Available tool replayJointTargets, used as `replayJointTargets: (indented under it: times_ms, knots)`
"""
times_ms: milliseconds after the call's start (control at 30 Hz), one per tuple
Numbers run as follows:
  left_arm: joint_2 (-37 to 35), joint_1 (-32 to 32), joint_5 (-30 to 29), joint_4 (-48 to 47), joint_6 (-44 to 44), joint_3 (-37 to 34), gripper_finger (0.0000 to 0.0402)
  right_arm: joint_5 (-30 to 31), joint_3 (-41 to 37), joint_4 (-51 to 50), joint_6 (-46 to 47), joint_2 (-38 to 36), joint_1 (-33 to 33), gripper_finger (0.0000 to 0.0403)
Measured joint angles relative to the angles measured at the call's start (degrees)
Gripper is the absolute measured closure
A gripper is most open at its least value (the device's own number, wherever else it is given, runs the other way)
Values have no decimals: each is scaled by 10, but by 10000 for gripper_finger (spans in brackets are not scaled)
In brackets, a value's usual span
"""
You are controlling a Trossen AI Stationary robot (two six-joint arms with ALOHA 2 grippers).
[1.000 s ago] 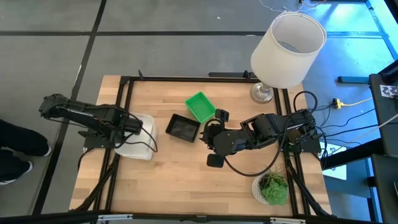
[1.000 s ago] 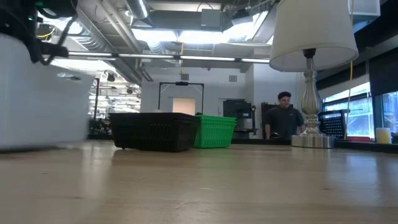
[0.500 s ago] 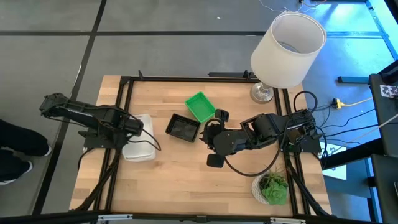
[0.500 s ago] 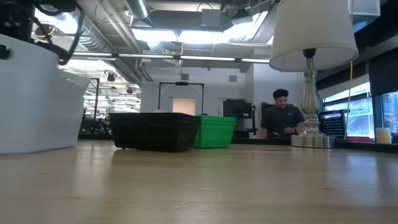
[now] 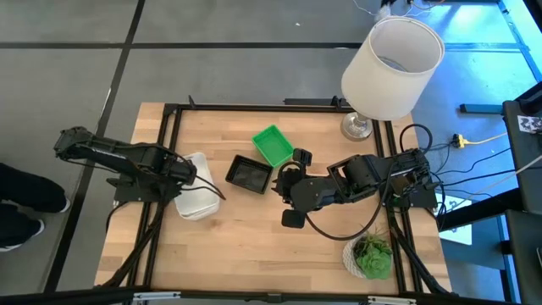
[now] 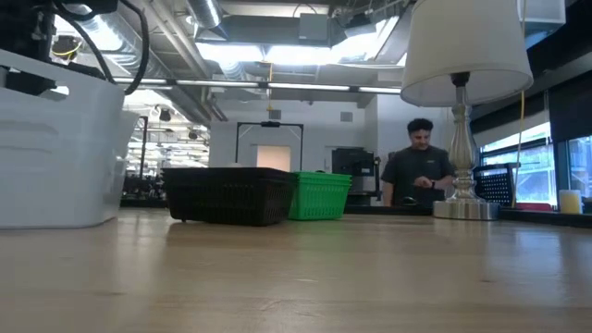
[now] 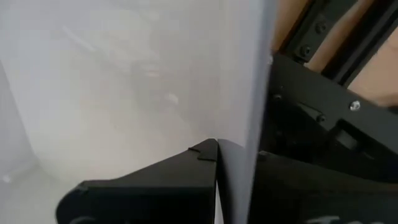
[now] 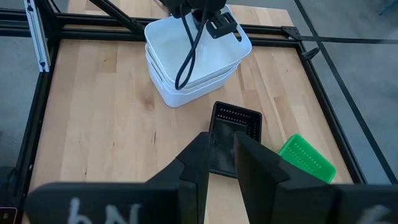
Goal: Stack baskets by color
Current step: Stack the right white bin on the left white bins
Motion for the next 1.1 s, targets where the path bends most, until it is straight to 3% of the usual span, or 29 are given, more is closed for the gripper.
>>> replayJointTargets:
  times_ms: [300,600,833,1100]
  knots:
    - [0,0,0,36,-79,0,398,0,0,0,0,0,0,328]
    - [0,0,-2,78,-181,0,348,0,0,0,0,0,0,328]
    - [0,-1,1,72,-205,2,345,0,0,0,-1,0,0,328]
    - [0,-10,0,19,-217,82,343,0,0,0,-2,0,0,328]
